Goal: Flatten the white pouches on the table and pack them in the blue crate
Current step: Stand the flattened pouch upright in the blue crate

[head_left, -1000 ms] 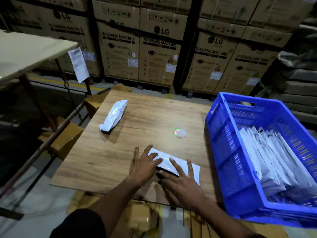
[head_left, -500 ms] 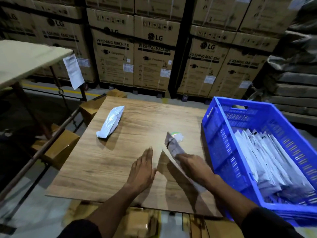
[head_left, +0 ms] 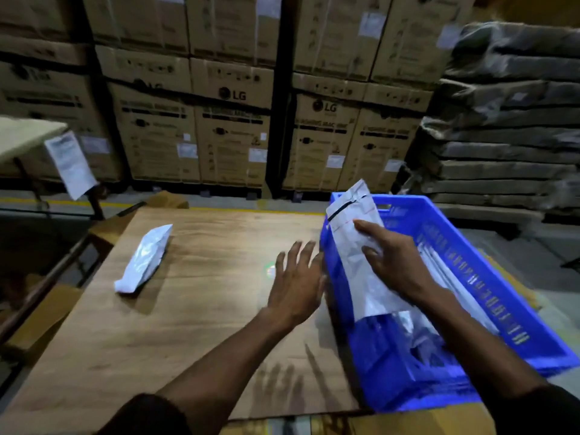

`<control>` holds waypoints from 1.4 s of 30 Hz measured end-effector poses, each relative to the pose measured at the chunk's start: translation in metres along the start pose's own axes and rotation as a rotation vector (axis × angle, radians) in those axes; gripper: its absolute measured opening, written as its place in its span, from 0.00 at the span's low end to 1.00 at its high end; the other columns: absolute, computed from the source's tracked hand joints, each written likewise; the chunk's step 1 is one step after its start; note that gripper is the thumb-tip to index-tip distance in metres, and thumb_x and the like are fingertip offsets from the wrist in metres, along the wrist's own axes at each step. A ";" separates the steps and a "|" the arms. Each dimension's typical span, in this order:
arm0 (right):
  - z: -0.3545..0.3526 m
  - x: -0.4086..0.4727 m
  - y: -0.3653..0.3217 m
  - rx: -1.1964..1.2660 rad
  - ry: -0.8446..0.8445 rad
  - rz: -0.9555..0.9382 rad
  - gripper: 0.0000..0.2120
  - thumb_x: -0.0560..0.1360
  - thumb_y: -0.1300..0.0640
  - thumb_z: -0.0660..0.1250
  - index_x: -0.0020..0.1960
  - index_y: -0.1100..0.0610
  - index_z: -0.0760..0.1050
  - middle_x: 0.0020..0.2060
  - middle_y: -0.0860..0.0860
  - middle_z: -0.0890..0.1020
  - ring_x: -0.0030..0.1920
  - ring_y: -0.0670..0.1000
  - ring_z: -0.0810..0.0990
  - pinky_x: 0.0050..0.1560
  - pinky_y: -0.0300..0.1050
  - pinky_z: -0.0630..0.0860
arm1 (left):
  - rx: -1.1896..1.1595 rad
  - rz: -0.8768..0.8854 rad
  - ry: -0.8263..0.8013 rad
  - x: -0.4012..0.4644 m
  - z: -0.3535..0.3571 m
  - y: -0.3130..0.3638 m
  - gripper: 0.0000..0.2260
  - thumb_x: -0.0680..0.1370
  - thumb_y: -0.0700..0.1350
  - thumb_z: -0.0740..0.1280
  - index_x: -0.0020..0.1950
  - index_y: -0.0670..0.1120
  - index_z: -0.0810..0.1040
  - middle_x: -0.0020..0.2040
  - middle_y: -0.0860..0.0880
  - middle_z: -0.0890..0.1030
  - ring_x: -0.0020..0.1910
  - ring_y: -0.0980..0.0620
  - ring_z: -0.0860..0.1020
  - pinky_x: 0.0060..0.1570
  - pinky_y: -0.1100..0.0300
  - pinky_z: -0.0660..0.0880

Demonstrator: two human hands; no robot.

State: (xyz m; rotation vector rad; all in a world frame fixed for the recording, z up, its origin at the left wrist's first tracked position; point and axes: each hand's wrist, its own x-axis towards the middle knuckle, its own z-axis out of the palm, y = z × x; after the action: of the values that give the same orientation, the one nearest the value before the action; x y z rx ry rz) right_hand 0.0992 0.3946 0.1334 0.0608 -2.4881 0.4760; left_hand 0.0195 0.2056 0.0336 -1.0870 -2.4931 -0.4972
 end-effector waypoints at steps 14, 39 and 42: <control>-0.135 -0.048 0.178 -0.343 -0.219 0.155 0.31 0.68 0.73 0.66 0.70 0.60 0.73 0.60 0.62 0.81 0.55 0.64 0.81 0.52 0.55 0.78 | -0.079 0.136 -0.492 0.122 0.074 0.217 0.29 0.84 0.62 0.54 0.79 0.45 0.62 0.82 0.42 0.53 0.81 0.39 0.46 0.76 0.36 0.41; -0.125 -0.062 0.223 -0.612 -0.588 0.104 0.26 0.75 0.68 0.66 0.71 0.58 0.64 0.68 0.57 0.70 0.53 0.60 0.80 0.39 0.49 0.72 | -0.056 0.235 -0.609 0.141 0.162 0.278 0.31 0.84 0.63 0.45 0.83 0.49 0.55 0.83 0.43 0.50 0.82 0.41 0.41 0.76 0.36 0.37; -0.119 -0.063 0.224 -0.625 -0.603 0.108 0.26 0.75 0.65 0.69 0.70 0.58 0.65 0.68 0.57 0.70 0.55 0.60 0.80 0.44 0.53 0.77 | 0.025 0.217 -0.579 0.152 0.166 0.276 0.28 0.82 0.63 0.45 0.78 0.53 0.64 0.80 0.42 0.57 0.79 0.40 0.50 0.73 0.30 0.39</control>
State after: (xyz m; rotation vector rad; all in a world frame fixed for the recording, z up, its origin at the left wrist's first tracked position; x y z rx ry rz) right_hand 0.1832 0.6412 0.1154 -0.2095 -3.1248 -0.3533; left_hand 0.0984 0.5521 0.0074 -1.6564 -2.7855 -0.0890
